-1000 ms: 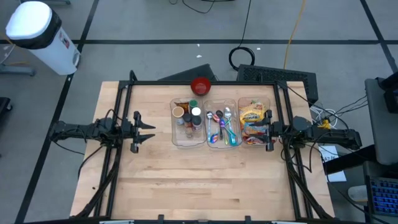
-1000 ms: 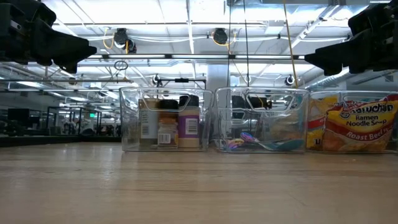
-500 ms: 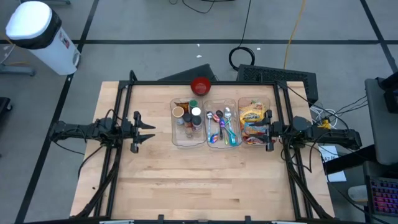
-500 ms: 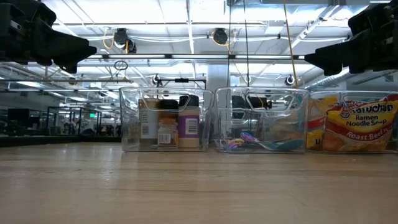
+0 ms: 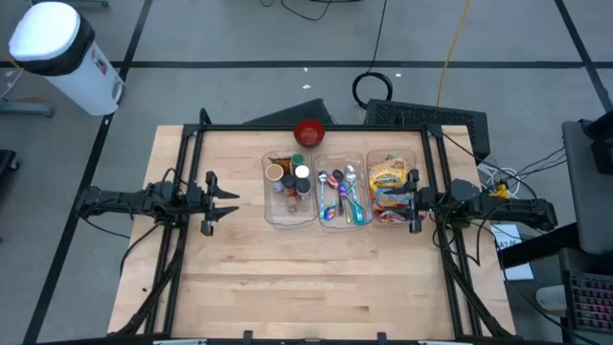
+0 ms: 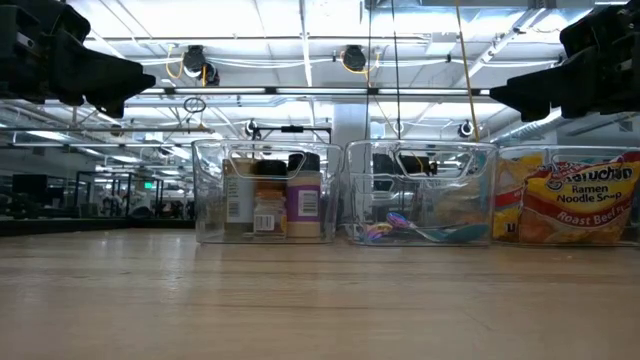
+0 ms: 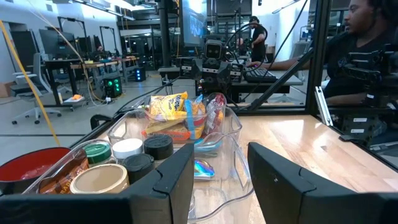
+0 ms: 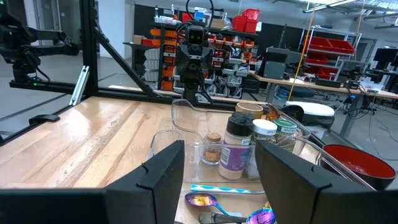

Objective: Pick & Place Food Item
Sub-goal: Return to Home Position

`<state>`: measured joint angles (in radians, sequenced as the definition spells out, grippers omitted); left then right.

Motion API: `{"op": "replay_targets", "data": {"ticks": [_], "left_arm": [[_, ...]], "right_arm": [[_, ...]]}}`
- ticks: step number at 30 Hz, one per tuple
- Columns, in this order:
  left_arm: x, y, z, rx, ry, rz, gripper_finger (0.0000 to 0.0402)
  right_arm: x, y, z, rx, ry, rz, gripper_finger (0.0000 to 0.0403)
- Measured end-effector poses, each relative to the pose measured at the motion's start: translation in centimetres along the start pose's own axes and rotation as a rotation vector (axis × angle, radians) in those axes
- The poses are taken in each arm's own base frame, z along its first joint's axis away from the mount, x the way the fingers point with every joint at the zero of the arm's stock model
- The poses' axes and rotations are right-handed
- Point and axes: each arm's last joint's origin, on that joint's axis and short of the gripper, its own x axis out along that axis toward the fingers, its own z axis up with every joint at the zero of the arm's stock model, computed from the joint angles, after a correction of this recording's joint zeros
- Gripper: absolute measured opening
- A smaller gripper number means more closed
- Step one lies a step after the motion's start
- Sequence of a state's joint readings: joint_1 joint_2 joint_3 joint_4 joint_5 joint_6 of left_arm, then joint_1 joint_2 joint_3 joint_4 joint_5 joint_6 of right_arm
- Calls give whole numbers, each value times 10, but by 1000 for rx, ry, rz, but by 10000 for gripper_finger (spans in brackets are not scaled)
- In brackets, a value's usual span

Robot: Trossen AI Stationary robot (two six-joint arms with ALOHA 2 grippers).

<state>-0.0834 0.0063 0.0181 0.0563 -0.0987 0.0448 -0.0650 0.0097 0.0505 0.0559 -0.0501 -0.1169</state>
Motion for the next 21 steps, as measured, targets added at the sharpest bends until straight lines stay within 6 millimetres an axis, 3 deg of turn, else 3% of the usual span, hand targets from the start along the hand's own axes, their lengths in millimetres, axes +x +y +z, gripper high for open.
{"op": "replay_targets", "data": {"ticks": [21], "left_arm": [[0,0,0,0,0,0,159]], "right_arm": [[0,0,0,0,0,0,192]]}}
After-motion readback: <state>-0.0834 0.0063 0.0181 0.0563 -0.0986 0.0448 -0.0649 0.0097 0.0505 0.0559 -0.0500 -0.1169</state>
